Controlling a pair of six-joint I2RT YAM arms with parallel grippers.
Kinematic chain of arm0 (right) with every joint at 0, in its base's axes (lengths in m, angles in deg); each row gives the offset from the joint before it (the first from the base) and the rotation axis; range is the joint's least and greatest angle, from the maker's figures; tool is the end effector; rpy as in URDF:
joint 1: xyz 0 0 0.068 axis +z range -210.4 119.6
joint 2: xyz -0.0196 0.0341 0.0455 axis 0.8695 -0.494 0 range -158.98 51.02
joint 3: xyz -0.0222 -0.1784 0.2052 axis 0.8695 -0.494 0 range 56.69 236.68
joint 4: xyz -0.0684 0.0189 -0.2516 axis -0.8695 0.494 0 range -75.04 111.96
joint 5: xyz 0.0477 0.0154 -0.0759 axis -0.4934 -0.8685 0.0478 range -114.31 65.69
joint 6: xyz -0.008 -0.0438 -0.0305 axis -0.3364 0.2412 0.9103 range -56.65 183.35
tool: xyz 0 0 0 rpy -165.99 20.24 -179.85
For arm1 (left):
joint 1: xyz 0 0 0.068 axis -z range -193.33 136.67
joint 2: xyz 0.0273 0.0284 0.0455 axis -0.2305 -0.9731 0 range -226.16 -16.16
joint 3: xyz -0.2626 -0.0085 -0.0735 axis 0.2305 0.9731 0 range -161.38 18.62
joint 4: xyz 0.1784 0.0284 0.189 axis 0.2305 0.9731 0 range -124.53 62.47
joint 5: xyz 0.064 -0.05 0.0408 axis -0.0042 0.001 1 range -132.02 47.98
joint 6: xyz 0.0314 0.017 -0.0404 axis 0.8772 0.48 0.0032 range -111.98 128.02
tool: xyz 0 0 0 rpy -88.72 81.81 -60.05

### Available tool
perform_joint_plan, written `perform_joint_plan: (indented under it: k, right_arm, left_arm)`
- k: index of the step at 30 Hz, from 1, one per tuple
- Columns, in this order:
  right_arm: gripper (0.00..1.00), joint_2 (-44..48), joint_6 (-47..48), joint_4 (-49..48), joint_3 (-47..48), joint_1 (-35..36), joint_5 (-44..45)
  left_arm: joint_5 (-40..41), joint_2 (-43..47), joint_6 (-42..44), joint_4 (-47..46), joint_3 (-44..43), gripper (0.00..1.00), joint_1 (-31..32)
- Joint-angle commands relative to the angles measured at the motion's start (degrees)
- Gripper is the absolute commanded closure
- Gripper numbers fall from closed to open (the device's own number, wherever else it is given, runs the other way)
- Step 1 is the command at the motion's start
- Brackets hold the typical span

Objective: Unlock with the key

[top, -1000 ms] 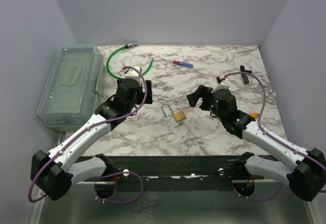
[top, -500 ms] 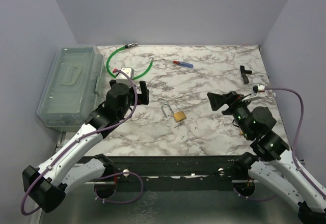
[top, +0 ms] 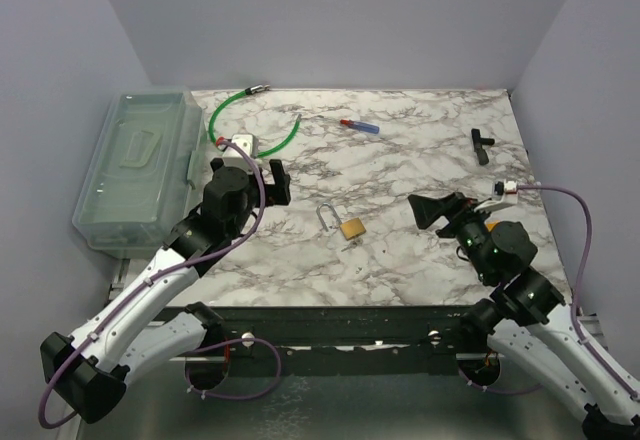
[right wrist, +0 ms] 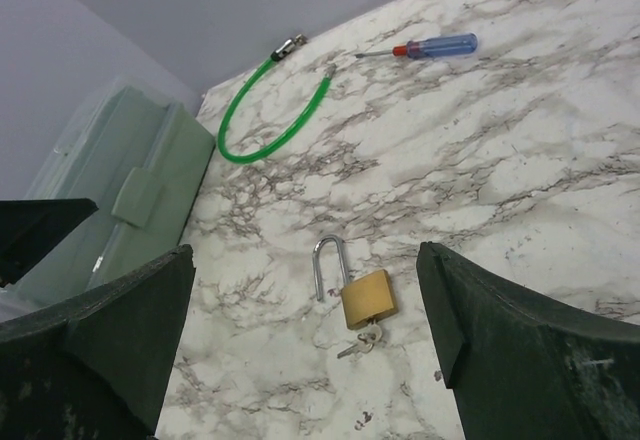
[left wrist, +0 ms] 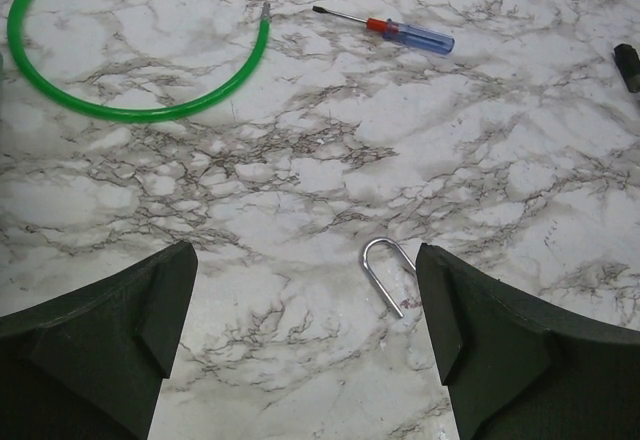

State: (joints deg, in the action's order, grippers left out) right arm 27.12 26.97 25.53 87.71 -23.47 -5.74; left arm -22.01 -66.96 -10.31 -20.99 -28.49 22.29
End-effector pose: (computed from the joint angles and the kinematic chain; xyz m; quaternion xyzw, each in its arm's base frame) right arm 0.1042 0.0641 0.3039 0.1071 0.7190 0.3097 0.6129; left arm 0.1730 -0.1090 0.3303 0.0173 0.7993 -0.1404 0.5840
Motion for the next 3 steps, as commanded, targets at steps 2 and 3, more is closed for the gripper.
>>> perform_joint_plan:
  k: [2,3]
  right_arm:
    - [0.00,-1.65,-0.06,0.11,0.15,-0.26,-0.19]
    - [0.00,-1.63,-0.34,0.34,0.11,-0.20,0.37]
  left_arm:
    - [1.51,0.77,0.91,-1.15,0.52,0.01,-0.14]
    - [1.60,0.73,0.93,-1.15,0.61,0.01,-0.19]
